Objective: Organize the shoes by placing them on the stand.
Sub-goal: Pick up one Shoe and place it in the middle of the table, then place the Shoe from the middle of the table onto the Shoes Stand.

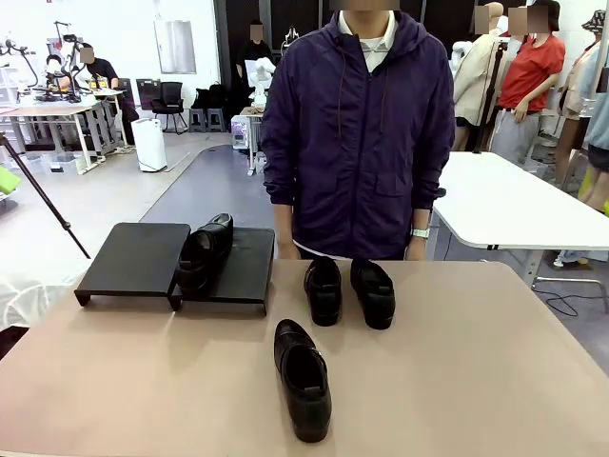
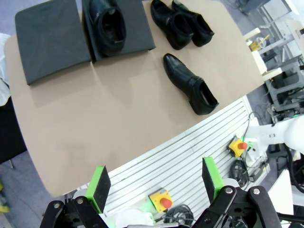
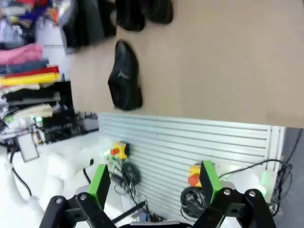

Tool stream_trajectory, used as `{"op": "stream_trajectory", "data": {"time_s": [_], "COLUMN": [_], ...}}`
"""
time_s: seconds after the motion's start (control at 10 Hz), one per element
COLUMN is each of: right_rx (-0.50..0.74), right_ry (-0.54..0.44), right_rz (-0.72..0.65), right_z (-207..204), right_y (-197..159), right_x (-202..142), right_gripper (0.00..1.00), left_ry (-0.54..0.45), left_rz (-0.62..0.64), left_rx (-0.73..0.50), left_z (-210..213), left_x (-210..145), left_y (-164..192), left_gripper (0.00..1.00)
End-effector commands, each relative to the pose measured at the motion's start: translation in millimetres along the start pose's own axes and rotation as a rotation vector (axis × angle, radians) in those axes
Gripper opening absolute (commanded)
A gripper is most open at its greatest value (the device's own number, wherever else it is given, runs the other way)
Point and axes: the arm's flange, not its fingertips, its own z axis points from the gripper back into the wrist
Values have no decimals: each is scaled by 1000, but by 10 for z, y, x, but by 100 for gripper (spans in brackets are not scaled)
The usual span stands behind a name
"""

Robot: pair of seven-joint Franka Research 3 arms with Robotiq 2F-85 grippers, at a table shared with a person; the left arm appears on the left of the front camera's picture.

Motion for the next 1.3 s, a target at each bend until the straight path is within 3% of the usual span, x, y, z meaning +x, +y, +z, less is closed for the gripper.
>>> {"op": "stream_trajectory", "data": {"time_s": [0.0,0.1,1.2], "right_rx": [-80,0,0], "right_ry": [-103,0,0], "right_rz": [-34,0,0], "right_z": [-71,0,0], "right_y": [181,0,0], "right_x": [2,0,0], "right_gripper": [100,100,100], "left_ry": [7,7,0], "left_rz": [-18,-18,0], "left_rx": [-3,-3,0], "left_z": [20,20,0], "left_x": [-4,-4,0], "left_y": [17,17,-1], "left_gripper": [100,100,100]}}
